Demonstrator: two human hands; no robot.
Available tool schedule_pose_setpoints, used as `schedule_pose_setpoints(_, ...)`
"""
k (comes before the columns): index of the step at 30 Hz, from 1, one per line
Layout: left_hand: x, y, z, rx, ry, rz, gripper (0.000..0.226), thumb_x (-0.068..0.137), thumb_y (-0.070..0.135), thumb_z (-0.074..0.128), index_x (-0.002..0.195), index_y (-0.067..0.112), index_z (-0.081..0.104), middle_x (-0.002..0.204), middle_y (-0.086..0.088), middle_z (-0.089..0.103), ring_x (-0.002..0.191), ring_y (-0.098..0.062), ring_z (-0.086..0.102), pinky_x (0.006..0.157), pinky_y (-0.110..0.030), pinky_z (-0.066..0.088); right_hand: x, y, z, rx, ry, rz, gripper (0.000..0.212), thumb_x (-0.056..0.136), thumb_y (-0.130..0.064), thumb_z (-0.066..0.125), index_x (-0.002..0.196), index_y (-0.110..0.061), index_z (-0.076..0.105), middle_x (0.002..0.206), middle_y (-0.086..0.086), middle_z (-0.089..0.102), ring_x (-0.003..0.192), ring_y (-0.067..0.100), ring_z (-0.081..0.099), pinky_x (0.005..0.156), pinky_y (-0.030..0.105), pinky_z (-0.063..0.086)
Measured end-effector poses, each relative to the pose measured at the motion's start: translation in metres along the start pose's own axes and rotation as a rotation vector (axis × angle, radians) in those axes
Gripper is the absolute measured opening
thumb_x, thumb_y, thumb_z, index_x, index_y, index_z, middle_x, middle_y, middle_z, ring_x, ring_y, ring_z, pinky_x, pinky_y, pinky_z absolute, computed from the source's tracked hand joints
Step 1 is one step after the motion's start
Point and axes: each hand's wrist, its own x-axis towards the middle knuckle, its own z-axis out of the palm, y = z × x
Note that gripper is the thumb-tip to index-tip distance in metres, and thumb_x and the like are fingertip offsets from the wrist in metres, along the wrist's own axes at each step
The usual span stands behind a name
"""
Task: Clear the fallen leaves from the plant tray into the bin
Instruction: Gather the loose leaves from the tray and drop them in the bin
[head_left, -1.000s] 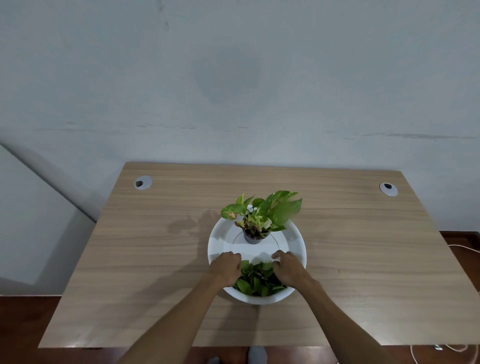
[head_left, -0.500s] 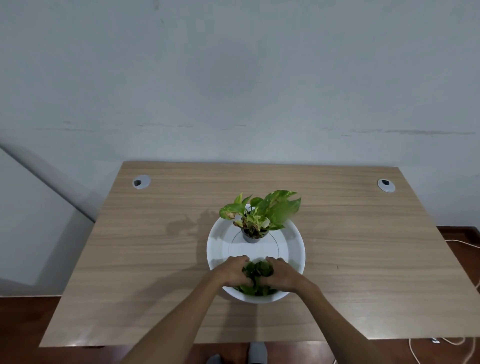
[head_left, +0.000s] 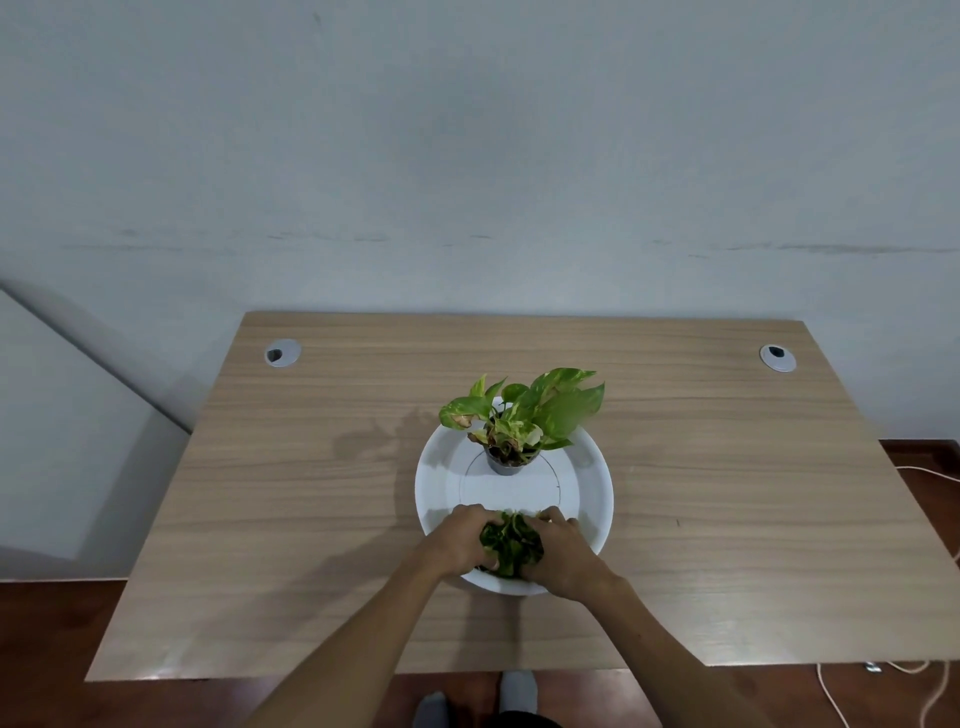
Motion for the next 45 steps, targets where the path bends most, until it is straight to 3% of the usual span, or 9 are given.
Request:
schedule_pose_setpoints(6, -0.001, -0.002, 0.002, -0.066, 0.023, -0.005, 0.074, 0.073, 0.014, 0.082, 0.137, 0.016, 0.045, 0.122, -0.011, 0.062, 0.109, -0.024, 0.060, 0.092, -0.039, 0.053, 0.001, -0.001, -0.011, 0.099, -0.058, -0.090, 0.054, 0.074, -0.039, 0.073, 0.124, -0.026, 0.059, 0.118, 0.007, 0.050, 0.109, 0.027, 0.051, 0.093, 0.035, 0.049)
schedule_pose_setpoints(10, 0.000, -0.001, 0.002, 0.004, 0.037, 0.008, 0.099, 0.071, 0.017, 0.082, 0.151, 0.020, 0.023, 0.144, -0.010, 0.042, 0.128, -0.028, 0.047, 0.102, -0.040, 0.047, 0.001, 0.003, -0.019, 0.157, -0.037, -0.077, 0.061, 0.066, -0.052, 0.078, 0.120, -0.030, 0.058, 0.109, 0.004, 0.050, 0.101, 0.020, 0.050, 0.085, 0.029, 0.048)
schedule_pose_setpoints(13, 0.001, -0.002, 0.003, 0.054, -0.015, 0.031, 0.103, 0.075, 0.021, 0.079, 0.154, 0.020, 0.013, 0.151, -0.010, 0.030, 0.136, -0.030, 0.039, 0.107, -0.040, 0.042, 0.000, 0.003, -0.020, 0.173, -0.081, -0.044, 0.079, 0.061, -0.059, 0.079, 0.132, -0.038, 0.050, 0.111, -0.002, 0.044, 0.102, 0.015, 0.046, 0.088, 0.025, 0.043)
schedule_pose_setpoints(20, 0.002, -0.004, 0.006, 0.128, -0.056, 0.066, 0.063, 0.079, 0.021, 0.075, 0.136, 0.015, 0.050, 0.123, -0.009, 0.045, 0.111, -0.026, 0.049, 0.093, -0.032, 0.044, -0.002, -0.003, -0.009, 0.116, -0.104, -0.120, 0.044, 0.068, -0.047, 0.077, 0.103, -0.025, 0.061, 0.086, -0.005, 0.053, 0.103, 0.022, 0.040, 0.089, 0.038, 0.047)
schedule_pose_setpoints(25, 0.000, -0.004, 0.011, 0.130, 0.018, 0.073, 0.040, 0.080, 0.019, 0.072, 0.118, 0.011, 0.062, 0.110, -0.011, 0.054, 0.099, -0.028, 0.054, 0.082, -0.034, 0.046, -0.001, -0.007, -0.002, 0.117, -0.042, -0.081, 0.042, 0.068, -0.046, 0.076, 0.100, -0.024, 0.061, 0.101, 0.009, 0.057, 0.098, 0.022, 0.051, 0.083, 0.032, 0.049)
schedule_pose_setpoints(31, -0.004, -0.003, 0.017, -0.044, 0.131, -0.001, 0.030, 0.076, 0.009, 0.073, 0.105, 0.008, 0.069, 0.105, -0.009, 0.064, 0.096, -0.024, 0.060, 0.079, -0.032, 0.051, 0.002, -0.009, 0.001, 0.161, 0.029, -0.023, 0.022, 0.074, -0.029, 0.071, 0.088, -0.015, 0.063, 0.085, 0.006, 0.057, 0.075, 0.019, 0.055, 0.062, 0.026, 0.044)
schedule_pose_setpoints(35, -0.004, -0.003, 0.017, -0.181, 0.158, -0.054, 0.031, 0.073, 0.006, 0.074, 0.104, 0.009, 0.073, 0.102, -0.008, 0.070, 0.094, -0.022, 0.064, 0.072, -0.023, 0.047, 0.004, -0.003, 0.000, 0.243, 0.020, -0.002, 0.026, 0.077, -0.029, 0.075, 0.091, -0.007, 0.068, 0.087, 0.014, 0.068, 0.075, 0.019, 0.056, 0.070, 0.034, 0.049)
schedule_pose_setpoints(40, -0.005, -0.003, 0.011, -0.274, 0.117, -0.068, 0.005, 0.074, 0.007, 0.075, 0.077, 0.008, 0.072, 0.078, -0.001, 0.068, 0.074, -0.012, 0.060, 0.059, -0.014, 0.042, 0.007, 0.003, -0.007, 0.407, -0.044, 0.010, 0.025, 0.078, -0.026, 0.079, 0.092, -0.005, 0.074, 0.090, 0.018, 0.074, 0.074, 0.015, 0.060, 0.078, 0.038, 0.054)
schedule_pose_setpoints(45, -0.006, 0.003, 0.003, -0.364, 0.123, -0.071, 0.029, 0.074, 0.007, 0.076, 0.053, 0.022, 0.061, 0.053, 0.015, 0.058, 0.053, 0.002, 0.052, 0.050, -0.010, 0.038, 0.005, 0.002, -0.019, 0.503, -0.058, 0.002, 0.007, 0.078, -0.019, 0.080, 0.080, -0.014, 0.075, 0.081, 0.007, 0.075, 0.072, 0.013, 0.065, 0.073, 0.029, 0.054)
